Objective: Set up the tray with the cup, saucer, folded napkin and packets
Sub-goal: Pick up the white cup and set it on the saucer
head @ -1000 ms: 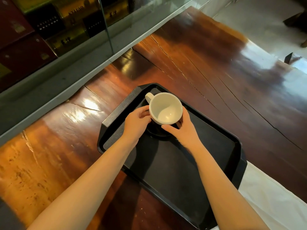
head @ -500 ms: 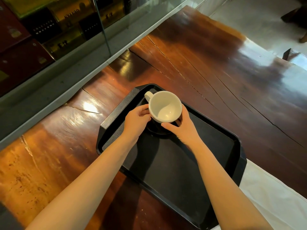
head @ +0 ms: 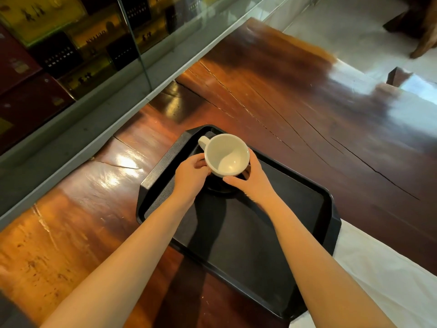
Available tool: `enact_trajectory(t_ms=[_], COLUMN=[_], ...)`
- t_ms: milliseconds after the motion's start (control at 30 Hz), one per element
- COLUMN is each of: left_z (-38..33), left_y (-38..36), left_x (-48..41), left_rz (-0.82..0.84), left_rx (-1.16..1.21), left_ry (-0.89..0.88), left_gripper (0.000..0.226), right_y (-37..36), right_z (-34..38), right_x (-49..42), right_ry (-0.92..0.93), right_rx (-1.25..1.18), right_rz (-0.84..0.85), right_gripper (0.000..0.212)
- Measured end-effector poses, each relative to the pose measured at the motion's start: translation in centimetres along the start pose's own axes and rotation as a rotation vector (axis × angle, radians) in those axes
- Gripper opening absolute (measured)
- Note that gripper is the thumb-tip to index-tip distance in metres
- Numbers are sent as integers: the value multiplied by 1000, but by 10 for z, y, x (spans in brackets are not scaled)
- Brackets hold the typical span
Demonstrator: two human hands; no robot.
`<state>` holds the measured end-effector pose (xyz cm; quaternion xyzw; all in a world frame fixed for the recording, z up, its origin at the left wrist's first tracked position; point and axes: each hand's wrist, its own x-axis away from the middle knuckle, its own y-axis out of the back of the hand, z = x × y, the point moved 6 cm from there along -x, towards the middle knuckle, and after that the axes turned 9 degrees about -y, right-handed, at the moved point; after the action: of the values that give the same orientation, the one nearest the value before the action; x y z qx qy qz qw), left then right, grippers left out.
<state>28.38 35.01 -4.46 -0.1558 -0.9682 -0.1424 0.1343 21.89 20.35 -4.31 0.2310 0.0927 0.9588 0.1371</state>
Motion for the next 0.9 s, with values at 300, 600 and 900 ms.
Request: enact_trajectory(t_ms=[300, 600, 900], left_z=[-21, -40, -67], left_y=[28, -30, -146], left_x=[21, 105, 215], left_rz=[-105, 331, 614], left_rx=[-33, -422, -618], left_ry=[40, -77, -230], left_gripper=[34, 23, 30], right_y=[43, 136, 226], right_z=[10, -28, -106], right_x=[26, 125, 281], right_ry=[-193, -380, -467], right_rx=[14, 317, 279], right_rz=[-72, -133, -330], right_gripper=[73, 41, 38])
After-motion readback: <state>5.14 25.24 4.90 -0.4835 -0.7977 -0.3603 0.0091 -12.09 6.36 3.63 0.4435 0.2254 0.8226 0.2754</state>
